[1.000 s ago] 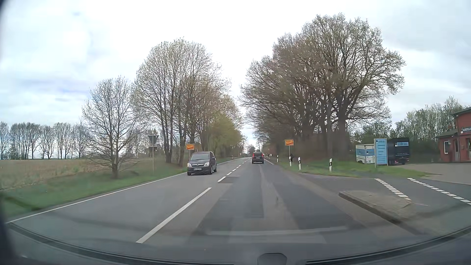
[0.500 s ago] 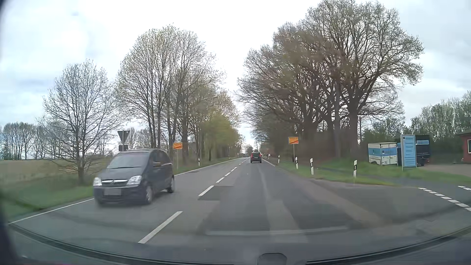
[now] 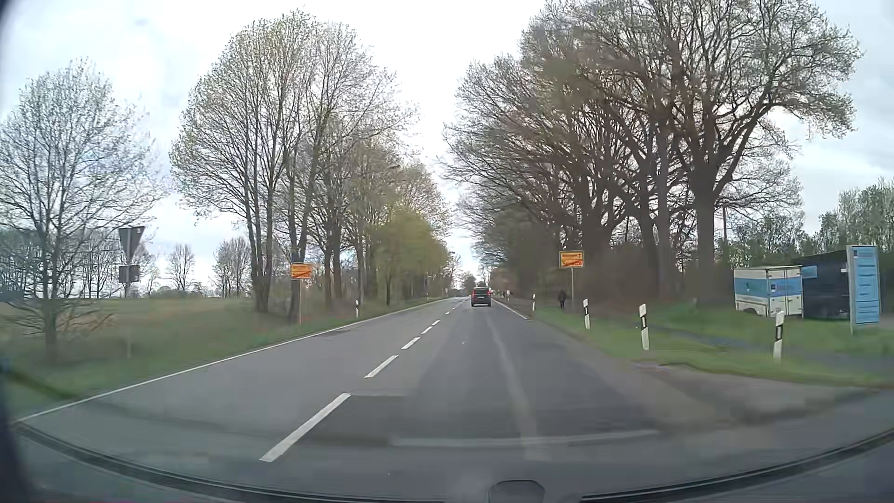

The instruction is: Follow the waypoints while adhering to traffic rules and regulations

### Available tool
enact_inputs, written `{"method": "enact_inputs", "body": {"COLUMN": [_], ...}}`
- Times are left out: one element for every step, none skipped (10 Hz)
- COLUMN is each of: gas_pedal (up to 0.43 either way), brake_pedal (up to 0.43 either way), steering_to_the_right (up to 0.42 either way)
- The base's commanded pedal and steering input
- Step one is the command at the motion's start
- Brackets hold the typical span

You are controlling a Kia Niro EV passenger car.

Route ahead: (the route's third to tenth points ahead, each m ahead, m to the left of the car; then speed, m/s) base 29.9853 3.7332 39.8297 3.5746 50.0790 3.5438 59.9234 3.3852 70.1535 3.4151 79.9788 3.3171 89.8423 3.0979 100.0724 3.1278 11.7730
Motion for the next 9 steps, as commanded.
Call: {"method": "enact_inputs", "body": {"gas_pedal": [0.37,0.37,0.37,0.358,0.358,0.358,0.35,0.35,0.35], "brake_pedal": [0.0,0.0,0.0,0.0,0.0,0.0,0.0,0.0,0.0], "steering_to_the_right": [0.007,0.007,0.007,0.003,-0.002,-0.005,-0.007,-0.007,-0.007]}}
